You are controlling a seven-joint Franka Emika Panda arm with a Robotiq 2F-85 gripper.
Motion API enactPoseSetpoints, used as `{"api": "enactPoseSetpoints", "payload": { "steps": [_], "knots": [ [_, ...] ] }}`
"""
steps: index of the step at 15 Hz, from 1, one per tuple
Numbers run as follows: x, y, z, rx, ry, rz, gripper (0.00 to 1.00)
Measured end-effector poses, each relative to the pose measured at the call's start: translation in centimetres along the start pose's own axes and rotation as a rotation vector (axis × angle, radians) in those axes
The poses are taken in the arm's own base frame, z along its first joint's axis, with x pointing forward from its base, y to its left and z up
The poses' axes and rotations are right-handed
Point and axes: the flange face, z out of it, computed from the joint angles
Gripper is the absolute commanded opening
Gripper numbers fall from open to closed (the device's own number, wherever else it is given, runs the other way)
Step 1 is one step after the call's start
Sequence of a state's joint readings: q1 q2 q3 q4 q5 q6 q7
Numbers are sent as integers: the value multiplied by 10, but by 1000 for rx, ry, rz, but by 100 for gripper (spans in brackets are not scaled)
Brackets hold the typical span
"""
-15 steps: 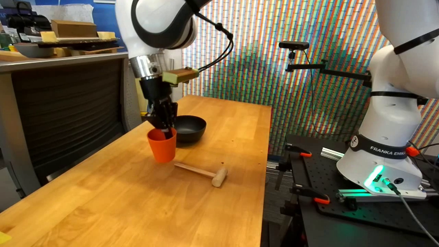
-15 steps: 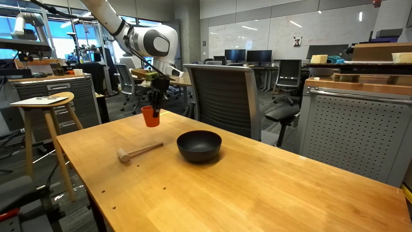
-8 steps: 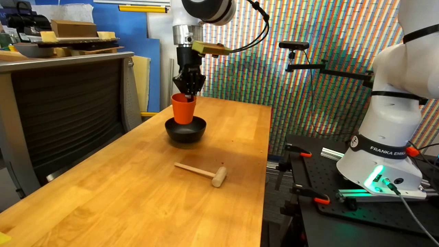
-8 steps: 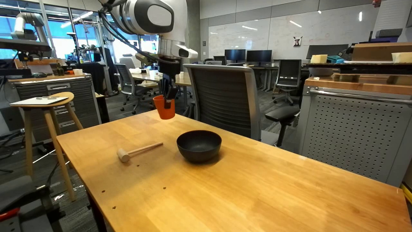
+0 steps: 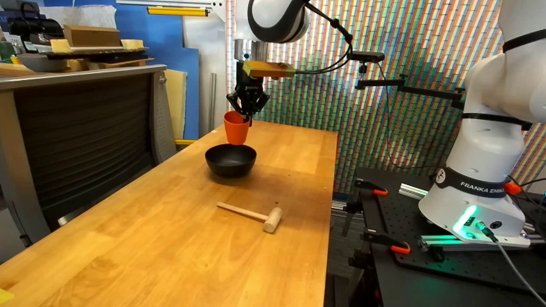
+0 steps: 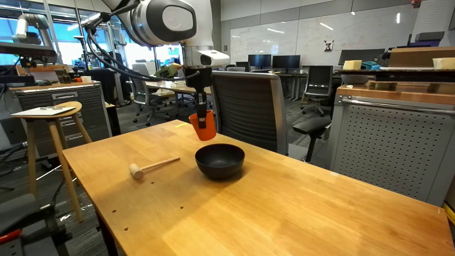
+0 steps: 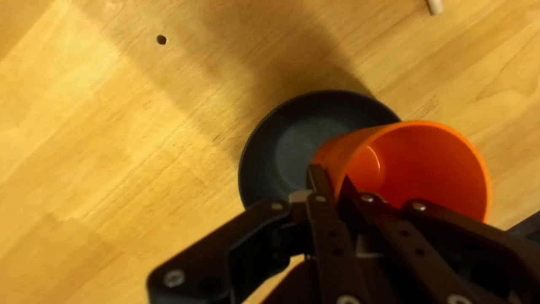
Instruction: Pick up the orange cup and place it in the bowl
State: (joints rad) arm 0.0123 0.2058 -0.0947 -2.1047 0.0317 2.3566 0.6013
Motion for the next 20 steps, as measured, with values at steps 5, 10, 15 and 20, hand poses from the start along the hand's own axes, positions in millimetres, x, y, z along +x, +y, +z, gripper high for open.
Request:
{"api": "enactPoseSetpoints", "payload": {
  "steps": [5, 10, 15, 20],
  "knots": [
    [13, 11, 57, -86, -26, 103, 7],
    [20, -2, 110, -78, -108, 108, 33],
    [31, -18, 140, 20, -235, -10, 66],
    [28, -33, 131, 46, -287, -109, 99]
  ]
}}
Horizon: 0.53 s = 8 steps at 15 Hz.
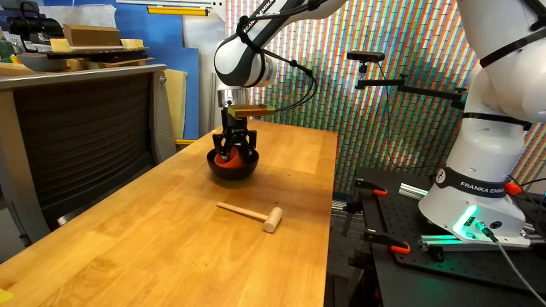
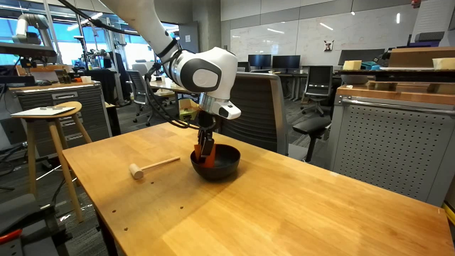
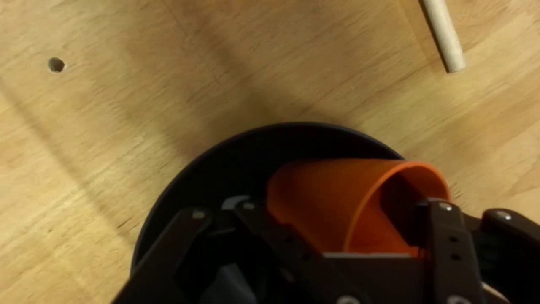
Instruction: Pick up the orange cup and place it in the bowl
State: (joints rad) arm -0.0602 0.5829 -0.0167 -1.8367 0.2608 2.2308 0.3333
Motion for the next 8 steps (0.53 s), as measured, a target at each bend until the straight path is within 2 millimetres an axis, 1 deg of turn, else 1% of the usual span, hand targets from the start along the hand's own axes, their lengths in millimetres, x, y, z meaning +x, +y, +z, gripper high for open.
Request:
{"api": "enactPoseSetpoints", "payload": {
  "steps": [2, 4, 6, 8],
  "knots": [
    [-7, -9, -8, 1, -1, -27, 100],
    [-17, -20, -21, 8, 13, -52, 100],
    [-34, -32, -38, 15, 30, -83, 100],
    [-58, -45, -53, 15, 34, -131, 100]
  ]
}}
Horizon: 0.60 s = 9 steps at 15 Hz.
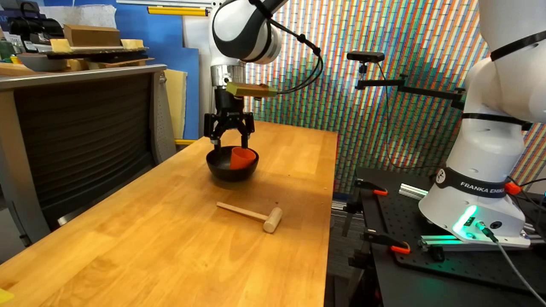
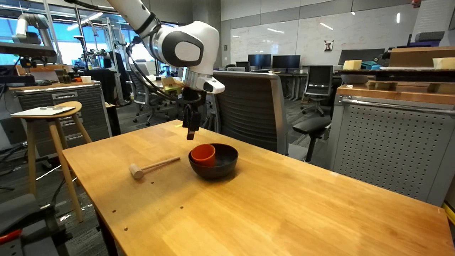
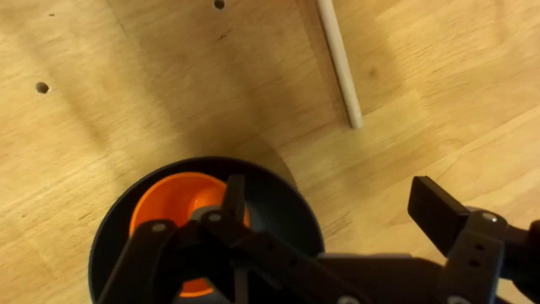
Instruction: Pick up the orange cup and place it in the bowl
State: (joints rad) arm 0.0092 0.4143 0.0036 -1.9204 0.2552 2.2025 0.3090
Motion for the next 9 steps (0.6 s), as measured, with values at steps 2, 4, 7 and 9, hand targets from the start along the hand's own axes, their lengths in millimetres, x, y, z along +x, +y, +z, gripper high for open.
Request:
{"api": "enactPoseSetpoints", "payload": {
  "steps": [2, 4, 7, 9],
  "knots": [
    [-32, -18, -12, -18, -42, -86, 100],
    [-72, -35, -26, -34, -102, -190, 100],
    [-131, -47, -56, -59, -180, -346, 100],
    [-168, -46, -80, -77, -233, -447, 100]
  ]
}}
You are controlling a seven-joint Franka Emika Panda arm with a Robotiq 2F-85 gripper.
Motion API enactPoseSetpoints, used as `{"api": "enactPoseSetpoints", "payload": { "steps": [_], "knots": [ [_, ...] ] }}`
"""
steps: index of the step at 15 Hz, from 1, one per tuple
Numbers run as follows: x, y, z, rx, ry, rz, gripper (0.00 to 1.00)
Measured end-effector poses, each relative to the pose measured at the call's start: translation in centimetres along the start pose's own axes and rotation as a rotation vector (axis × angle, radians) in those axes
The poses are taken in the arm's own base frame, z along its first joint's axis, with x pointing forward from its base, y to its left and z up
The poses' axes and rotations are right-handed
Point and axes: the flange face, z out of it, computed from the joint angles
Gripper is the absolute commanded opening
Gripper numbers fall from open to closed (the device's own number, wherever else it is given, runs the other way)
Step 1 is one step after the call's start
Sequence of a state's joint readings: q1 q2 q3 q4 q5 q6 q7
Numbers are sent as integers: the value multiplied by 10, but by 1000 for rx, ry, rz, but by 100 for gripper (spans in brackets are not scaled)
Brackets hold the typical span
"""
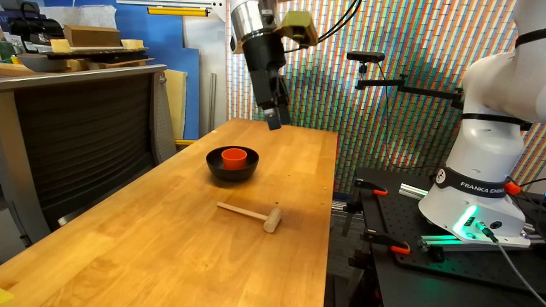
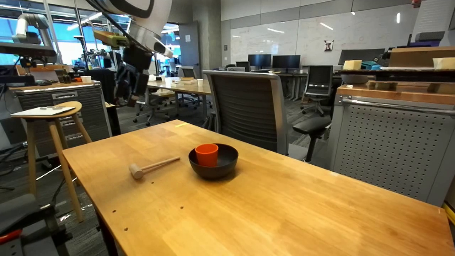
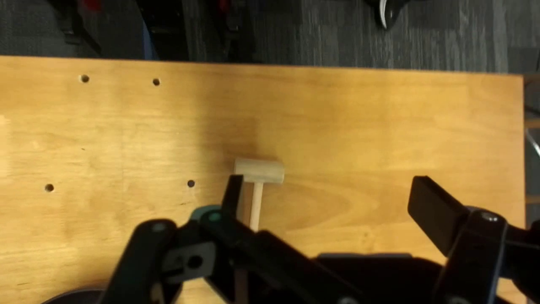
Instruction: Pick up the orange cup and place it in the bowl
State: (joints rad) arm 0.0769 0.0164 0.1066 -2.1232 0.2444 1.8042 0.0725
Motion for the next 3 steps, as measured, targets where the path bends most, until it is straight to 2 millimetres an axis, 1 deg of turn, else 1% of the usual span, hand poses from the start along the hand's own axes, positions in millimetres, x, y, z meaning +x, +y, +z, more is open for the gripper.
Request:
{"api": "enactPoseSetpoints", "payload": {
  "steps": [2, 3],
  "knots": [
    [-36, -9, -16, -13, -37, -81, 100],
    [-48, -11, -21, -17, -33, -98, 100]
  ]
}}
